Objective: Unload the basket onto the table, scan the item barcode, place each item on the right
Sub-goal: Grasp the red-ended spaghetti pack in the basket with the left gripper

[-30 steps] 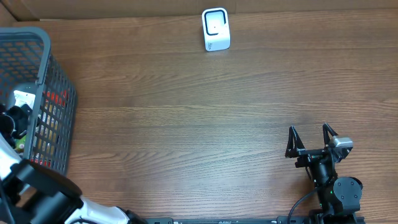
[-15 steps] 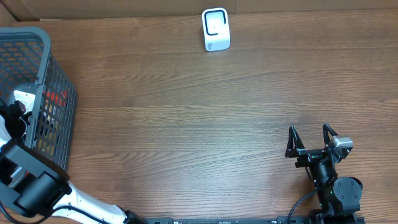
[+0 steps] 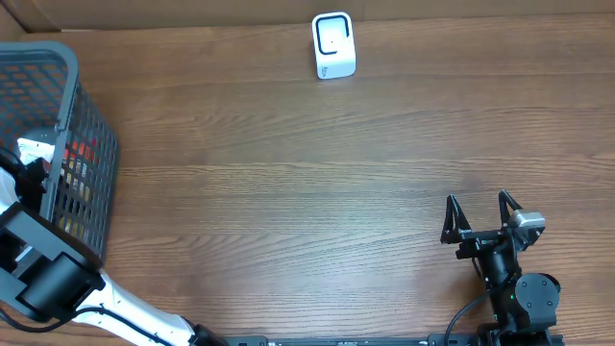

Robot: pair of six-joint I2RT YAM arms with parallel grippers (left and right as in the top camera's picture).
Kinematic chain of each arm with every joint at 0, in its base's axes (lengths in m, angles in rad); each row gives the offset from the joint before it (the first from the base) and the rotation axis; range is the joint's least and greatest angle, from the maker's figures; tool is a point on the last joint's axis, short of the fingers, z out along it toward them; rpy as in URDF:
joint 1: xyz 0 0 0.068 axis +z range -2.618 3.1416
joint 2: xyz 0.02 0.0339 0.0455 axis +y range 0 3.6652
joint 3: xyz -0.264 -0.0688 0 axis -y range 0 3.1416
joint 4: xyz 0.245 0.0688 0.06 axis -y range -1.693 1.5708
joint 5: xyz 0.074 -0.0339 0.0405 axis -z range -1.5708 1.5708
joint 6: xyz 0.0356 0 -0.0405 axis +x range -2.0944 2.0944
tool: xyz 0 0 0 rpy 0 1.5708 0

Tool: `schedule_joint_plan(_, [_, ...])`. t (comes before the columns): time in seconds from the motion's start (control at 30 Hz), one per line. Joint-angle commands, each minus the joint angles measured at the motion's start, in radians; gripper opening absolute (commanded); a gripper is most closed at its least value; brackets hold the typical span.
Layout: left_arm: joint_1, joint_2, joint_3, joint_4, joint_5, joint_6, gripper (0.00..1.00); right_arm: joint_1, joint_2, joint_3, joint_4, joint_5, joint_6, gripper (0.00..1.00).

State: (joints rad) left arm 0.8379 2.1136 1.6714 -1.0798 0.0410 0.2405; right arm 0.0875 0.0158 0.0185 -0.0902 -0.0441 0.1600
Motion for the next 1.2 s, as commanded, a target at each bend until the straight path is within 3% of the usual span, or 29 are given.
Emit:
schedule_joint_plan(0.0, [-0.014,0.064,-0.013,-0.008,0.015,-0.029,0.04,0.006,-0.007,-0.009,0.007,0.010,-0.001,1.00])
schedule_joint_plan(0.27, [-0.031,0.062,0.153,-0.126,0.016,-0.093,0.04,0.006,-0.007,-0.009,0.007,0.010,-0.001,1.00])
schedule_joint_plan(0.57, [-0.115,-0.008,0.603,-0.315,0.036,-0.183,0.04,0.006,-0.007,-0.009,0.007,0.010,-0.001,1.00])
schedule_joint_plan(0.73, [-0.201,-0.092,0.786,-0.346,-0.056,-0.255,0.04,0.006,-0.007,-0.009,0.007,0.010,-0.001,1.00])
schedule_joint_plan(0.9, [-0.273,-0.193,0.863,-0.338,-0.154,-0.317,0.04,0.006,-0.007,-0.009,0.007,0.010,-0.001,1.00])
schedule_joint_plan(1.17, [-0.302,-0.316,0.865,-0.326,-0.147,-0.333,0.04,0.006,-0.007,-0.009,0.007,0.010,-0.001,1.00])
